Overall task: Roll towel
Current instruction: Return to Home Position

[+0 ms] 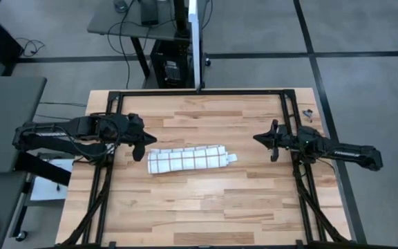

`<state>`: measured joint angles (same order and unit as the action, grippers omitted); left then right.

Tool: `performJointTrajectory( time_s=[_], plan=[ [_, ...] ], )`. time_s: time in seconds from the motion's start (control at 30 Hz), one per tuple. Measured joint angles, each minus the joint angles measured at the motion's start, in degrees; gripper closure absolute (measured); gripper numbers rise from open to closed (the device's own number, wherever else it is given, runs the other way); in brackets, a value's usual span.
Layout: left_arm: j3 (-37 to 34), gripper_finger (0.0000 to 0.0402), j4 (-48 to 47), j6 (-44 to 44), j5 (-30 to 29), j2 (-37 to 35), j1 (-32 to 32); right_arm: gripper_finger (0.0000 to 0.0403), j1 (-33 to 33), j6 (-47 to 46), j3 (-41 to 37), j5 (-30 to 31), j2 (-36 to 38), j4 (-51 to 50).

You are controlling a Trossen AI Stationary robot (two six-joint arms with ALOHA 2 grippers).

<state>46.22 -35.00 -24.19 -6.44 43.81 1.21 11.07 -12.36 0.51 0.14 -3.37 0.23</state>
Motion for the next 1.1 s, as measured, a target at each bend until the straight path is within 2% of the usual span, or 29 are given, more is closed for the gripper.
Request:
performJointTrajectory(
  time_s=[0.3, 0.43, 0.63, 0.83, 1.0, 1.1],
  plan=[
    [-1.31, 0.0395, 7.52, 11.09, 0.02, -3.27, 0.01, 0.0403, -0.13, -0.03, -0.02, -0.04, 0.01, 0.24],
    [-9.17, 0.0395, 12.16, 12.55, 0.04, -8.59, 0.74, 0.0403, -0.13, -0.07, -0.02, -0.04, 0.01, 0.32],
    [-25.37, 0.0395, 26.94, 13.75, 1.64, -19.92, 0.72, 0.0403, -0.14, -0.2, -0.04, -0.1, 0.01, 0.42],
    [-33.95, 0.0395, 27.2, 14.57, 7.94, -30.72, 0.72, 0.0403, -0.15, -0.2, -0.04, -0.12, 0.01, 0.47],
    [-39.46, 0.0395, 27.56, 15.41, 9.16, -43.25, 0.72, 0.0403, -0.15, -0.2, -0.04, -0.13, 0.01, 0.5],
    [-41.99, 0.0395, 30.36, 15.59, 9.11, -43.71, 0.74, 0.0403, -0.15, -0.16, -0.04, -0.17, -0.01, 0.54]
  ],
)
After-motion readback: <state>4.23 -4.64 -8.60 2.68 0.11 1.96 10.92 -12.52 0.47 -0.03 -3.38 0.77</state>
